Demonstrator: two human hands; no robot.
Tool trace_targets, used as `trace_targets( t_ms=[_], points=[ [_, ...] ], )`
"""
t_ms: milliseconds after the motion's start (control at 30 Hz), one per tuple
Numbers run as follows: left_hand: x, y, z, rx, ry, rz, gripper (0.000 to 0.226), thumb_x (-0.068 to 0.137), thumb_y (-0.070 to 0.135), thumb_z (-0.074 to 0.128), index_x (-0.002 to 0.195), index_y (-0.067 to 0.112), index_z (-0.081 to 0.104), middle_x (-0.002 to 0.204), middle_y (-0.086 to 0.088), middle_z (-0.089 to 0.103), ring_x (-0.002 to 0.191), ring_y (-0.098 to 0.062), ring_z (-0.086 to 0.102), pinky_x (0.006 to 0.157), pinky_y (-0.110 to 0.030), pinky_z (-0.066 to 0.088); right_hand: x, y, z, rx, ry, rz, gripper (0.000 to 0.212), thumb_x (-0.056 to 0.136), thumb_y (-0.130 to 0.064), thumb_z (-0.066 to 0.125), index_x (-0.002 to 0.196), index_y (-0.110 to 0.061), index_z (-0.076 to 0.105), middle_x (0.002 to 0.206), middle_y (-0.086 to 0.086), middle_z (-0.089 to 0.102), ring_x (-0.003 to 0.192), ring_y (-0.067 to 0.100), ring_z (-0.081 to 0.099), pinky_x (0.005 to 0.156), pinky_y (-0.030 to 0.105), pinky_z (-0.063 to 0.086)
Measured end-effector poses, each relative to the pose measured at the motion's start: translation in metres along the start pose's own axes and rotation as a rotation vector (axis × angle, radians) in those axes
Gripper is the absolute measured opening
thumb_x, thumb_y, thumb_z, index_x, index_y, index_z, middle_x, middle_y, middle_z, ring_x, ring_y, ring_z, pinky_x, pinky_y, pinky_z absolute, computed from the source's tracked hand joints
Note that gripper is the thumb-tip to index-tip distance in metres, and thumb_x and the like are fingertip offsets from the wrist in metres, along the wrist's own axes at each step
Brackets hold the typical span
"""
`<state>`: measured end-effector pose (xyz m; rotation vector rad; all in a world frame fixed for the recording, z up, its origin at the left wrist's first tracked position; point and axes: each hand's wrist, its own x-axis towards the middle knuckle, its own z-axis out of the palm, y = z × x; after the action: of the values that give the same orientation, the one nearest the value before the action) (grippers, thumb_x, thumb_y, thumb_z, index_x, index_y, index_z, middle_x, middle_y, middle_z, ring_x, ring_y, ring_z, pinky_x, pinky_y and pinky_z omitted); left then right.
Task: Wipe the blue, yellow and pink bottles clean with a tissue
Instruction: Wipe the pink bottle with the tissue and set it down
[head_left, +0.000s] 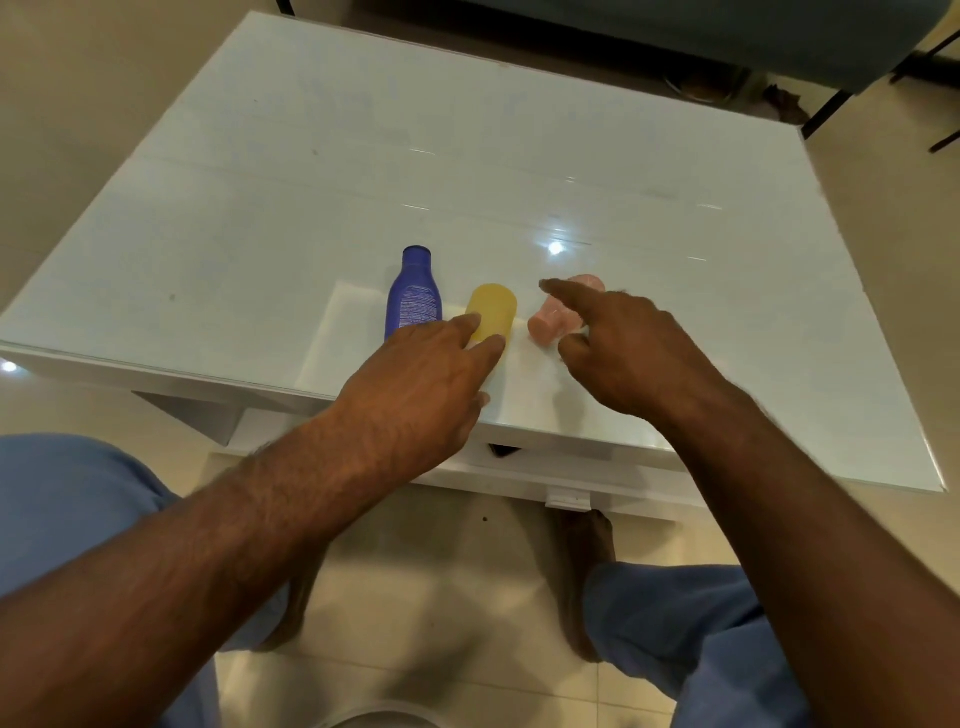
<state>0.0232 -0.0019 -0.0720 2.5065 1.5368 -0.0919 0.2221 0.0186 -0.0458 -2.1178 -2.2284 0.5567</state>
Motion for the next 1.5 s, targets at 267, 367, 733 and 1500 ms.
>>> trace_targets(
  t_ms=[267,367,733,1500],
  points=[
    [-0.002,-0.002,0.002,-0.048,0.101,-0.011,0.057,0.101,0.045,0.047,0.153,0.029,0.030,0.162,-0.002,0.030,0.143,-0.024,0.036,0.115,-0.042,0.032,0.006,0.005,0.006,-0.087,-0.087,0.016,0.042,0.107,-0.028,0.050,0.147,-0.040,0.050,0.140,0.011,0.063,0.119,0.031,0.060,0.086,0.035,0.042],
    [-0.003,-0.001,-0.002,-0.079,0.131,-0.008,0.054,0.101,0.043,0.048,0.151,0.028,0.034,0.161,-0.001,0.031,0.142,-0.023,0.037,0.116,-0.041,0.029,0.004,0.003,0.006,-0.053,-0.147,0.041,0.037,0.108,-0.026,0.047,0.141,-0.039,0.056,0.141,0.012,0.061,0.119,0.031,0.060,0.088,0.035,0.044],
    [-0.002,0.005,-0.020,-0.939,0.337,-0.203,0.031,0.102,0.038,0.051,0.132,0.032,0.056,0.120,0.015,0.065,0.102,-0.001,0.063,0.085,-0.008,0.049,-0.018,-0.012,-0.012,0.529,0.131,-0.002,0.022,0.105,-0.037,0.053,0.115,-0.045,0.071,0.092,-0.016,0.071,0.080,0.006,0.072,0.072,0.026,0.057],
    [0.001,0.000,-0.026,-1.660,0.131,-0.593,0.028,0.098,0.026,0.055,0.117,0.007,0.063,0.088,-0.013,0.072,0.072,-0.018,0.073,0.071,-0.031,0.062,-0.033,-0.025,-0.014,0.702,0.199,-0.357,0.021,0.092,-0.016,0.070,0.103,-0.032,0.080,0.098,-0.012,0.077,0.089,0.012,0.074,0.076,0.036,0.064]
  ],
)
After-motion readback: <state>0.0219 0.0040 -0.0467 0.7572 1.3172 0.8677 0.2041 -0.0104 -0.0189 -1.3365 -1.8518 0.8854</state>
